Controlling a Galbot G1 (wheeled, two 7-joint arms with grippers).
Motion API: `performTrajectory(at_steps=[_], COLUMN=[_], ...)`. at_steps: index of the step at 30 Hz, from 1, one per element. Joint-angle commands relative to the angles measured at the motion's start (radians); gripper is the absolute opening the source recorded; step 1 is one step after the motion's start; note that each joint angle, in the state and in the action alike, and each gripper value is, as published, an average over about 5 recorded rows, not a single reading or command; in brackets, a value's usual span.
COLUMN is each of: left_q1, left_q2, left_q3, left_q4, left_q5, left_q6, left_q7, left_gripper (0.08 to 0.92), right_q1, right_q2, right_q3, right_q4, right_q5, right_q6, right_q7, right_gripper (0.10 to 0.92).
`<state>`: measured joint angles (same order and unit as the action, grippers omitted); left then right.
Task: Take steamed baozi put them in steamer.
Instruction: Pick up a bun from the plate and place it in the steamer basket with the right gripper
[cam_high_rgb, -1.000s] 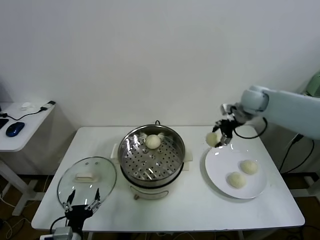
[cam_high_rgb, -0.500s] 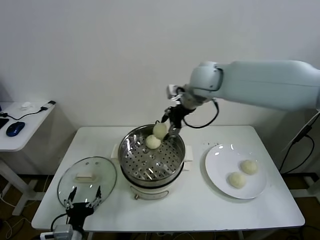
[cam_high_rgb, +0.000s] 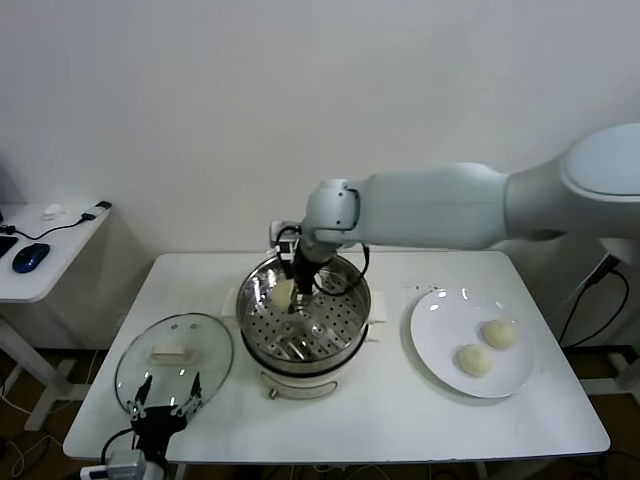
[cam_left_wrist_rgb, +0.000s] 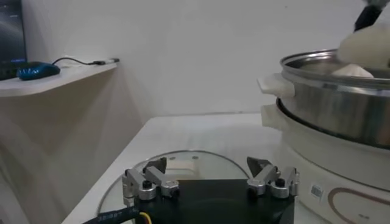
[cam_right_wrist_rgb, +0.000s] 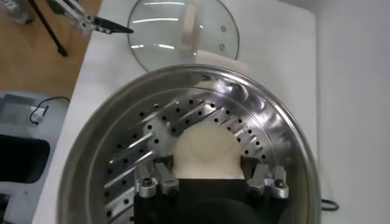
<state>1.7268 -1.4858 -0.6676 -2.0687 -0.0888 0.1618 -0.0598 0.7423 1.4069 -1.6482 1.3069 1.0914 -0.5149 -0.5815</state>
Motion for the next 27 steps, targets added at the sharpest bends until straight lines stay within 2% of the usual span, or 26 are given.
performTrajectory(at_steps=[1,8,13,17,22,27], left_q1=[-0.001,-0.002,-0.002,-0.002,0.0,0.002], left_q2=[0.0,0.002,0.002,0.001,-0.001,-0.001], left_q3=[0.0,0.002,0.002,0.002,0.003,0.002], left_q4=[0.001,0.005,0.003,0.0,-0.002,-0.004], left_q5=[-0.001,0.0,0.0,0.0,0.001,0.002], left_q6=[-0.001,-0.003,-0.004,-0.003,-0.002,-0.002], left_q7=[0.0,-0.001,-0.001,-0.001,-0.001,-0.001], left_gripper=[0.823,0.823,0.823,0.823,0.823,0.823], right_q1=[-0.137,-0.163,-0.133,-0.049,0.127,0.307], right_q2=[0.097,0.119,0.097,0.045,-0.092,-0.332], right_q3=[0.021,0.036,0.037,-0.002,-0.064,-0.116], right_q4=[-0.14,-0.172,-0.146,-0.098,-0.01,0.094], right_q5=[-0.02,-0.023,-0.036,-0.074,-0.101,-0.117], right_q6=[-0.032,-0.031,-0.006,0.07,0.189,0.245], right_q7=[0.044,0.038,-0.012,-0.102,-0.26,-0.388], right_gripper=[0.712,0.718,0.802,0.821,0.823,0.823])
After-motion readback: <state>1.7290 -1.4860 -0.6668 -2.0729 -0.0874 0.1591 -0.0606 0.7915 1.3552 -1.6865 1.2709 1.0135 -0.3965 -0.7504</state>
